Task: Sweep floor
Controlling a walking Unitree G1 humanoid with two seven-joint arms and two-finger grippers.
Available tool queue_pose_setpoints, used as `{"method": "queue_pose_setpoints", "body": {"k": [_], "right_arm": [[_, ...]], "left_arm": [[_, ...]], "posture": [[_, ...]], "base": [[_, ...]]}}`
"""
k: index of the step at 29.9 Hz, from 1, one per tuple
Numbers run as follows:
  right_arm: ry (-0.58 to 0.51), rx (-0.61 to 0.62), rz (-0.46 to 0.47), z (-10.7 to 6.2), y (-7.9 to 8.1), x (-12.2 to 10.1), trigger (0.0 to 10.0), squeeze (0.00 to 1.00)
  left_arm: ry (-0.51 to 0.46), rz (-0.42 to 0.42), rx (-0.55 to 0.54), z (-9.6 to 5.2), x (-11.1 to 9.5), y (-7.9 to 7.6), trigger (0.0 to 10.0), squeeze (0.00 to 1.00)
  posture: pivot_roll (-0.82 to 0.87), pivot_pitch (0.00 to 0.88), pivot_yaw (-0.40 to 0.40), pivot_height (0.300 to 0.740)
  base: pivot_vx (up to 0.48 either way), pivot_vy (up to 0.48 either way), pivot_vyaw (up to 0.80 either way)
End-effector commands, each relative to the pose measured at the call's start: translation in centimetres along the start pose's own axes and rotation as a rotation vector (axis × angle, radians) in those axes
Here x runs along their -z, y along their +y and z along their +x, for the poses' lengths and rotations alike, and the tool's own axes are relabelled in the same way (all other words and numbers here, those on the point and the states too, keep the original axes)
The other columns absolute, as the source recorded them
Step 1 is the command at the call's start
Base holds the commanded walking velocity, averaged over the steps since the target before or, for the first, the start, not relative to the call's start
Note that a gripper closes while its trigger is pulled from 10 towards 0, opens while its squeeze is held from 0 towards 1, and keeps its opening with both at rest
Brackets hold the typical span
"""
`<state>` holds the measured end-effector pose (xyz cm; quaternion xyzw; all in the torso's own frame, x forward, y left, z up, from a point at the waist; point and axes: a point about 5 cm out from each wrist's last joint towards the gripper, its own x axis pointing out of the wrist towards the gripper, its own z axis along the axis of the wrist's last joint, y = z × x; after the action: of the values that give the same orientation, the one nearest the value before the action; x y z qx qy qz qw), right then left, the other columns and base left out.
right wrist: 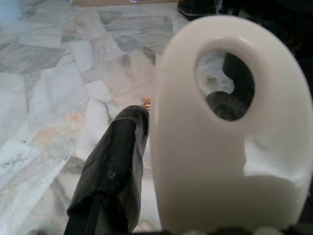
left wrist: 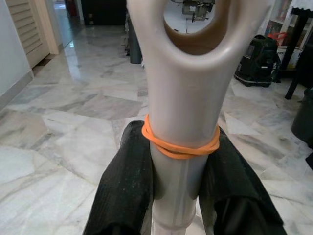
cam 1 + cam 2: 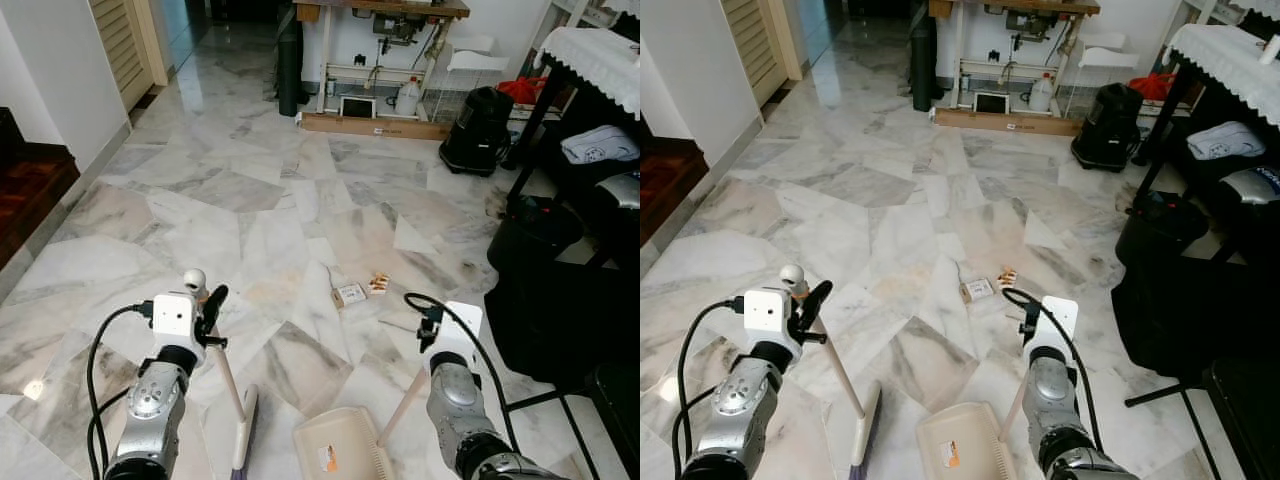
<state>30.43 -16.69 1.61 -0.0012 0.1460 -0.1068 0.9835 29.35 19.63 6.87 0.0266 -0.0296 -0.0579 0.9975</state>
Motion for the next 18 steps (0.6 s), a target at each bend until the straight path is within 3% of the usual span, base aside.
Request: {"method": "queue_pose_setpoints", "body": {"k": [1, 14, 18], "right_arm": [[-0.004, -0.006, -0.023, 0.09, -0.41, -0.09, 10.0, 0.0], [0.005, 0.003, -0.014, -0.02, -0.55, 0.18, 10.0, 0.0], [0.007, -0.001, -0.014, -0.03, -0.38, 0.18, 10.0, 0.0]], "left_arm": [[-0.037, 0.022, 0.036, 0.66, -0.91, -0.47, 10.0, 0.0], [-0.012, 0.1, 0.067, 0.57, -0.41, -1.18, 10.0, 0.0], [-0.009, 0.103, 0.056, 0.55, -0.33, -1.12, 10.0, 0.0]], "posture": [[0.01, 0.006, -0.096, 0.74], [0.01, 0.002, -0.094, 0.74], [0.01, 0.0, -0.095, 0.74]], "base": [[0.0, 0.0, 0.0], [0.0, 0.0, 0.0], [-0.289, 0.0, 0.0]]}}
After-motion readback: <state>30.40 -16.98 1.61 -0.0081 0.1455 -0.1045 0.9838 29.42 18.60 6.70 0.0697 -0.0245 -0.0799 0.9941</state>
